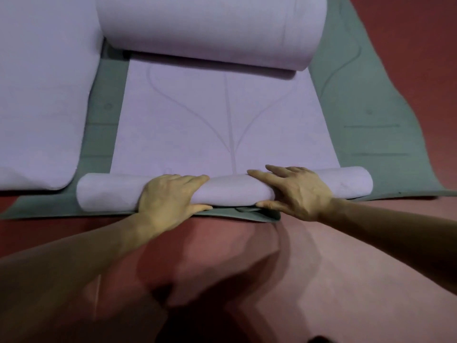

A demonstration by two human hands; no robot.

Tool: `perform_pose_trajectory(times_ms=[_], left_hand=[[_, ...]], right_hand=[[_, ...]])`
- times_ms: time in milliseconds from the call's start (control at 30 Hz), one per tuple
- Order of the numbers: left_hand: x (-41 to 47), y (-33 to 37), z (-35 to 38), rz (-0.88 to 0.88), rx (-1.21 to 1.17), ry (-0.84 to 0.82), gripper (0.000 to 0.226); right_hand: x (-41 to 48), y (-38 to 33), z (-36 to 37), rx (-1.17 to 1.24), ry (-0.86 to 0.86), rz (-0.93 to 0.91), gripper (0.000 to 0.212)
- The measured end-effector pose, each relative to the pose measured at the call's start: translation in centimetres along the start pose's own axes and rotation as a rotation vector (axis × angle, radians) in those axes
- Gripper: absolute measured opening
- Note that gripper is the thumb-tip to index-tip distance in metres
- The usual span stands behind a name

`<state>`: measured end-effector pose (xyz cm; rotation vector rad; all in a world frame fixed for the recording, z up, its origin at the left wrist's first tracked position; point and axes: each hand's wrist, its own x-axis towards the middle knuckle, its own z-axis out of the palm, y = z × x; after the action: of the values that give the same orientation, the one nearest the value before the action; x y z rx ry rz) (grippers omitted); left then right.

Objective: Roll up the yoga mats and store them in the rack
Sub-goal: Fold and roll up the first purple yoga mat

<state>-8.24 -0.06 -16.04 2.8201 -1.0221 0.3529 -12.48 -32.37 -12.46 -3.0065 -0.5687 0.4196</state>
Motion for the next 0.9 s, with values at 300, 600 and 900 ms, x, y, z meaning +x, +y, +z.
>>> perform_pose_trajectory(times_ms=[300, 600, 900], left_hand=[[-0.1, -0.5, 1.0, -0.005, -0.041, -0.126, 0.079], [2.8, -2.3, -0.1, -0.07, -0.147, -0.332, 0.08], [3.5, -2.5, 0.9, 0.013, -0.113, -0.09, 0.063]], right_hand=[[2.5, 1.0, 0.1, 0.074, -0.217, 0.019, 0.077], [2.6, 0.9, -0.3, 0.101, -0.046, 0.068, 0.077], [4.1, 0.9, -0.6, 0.082, -0.121, 0.118, 0.075]])
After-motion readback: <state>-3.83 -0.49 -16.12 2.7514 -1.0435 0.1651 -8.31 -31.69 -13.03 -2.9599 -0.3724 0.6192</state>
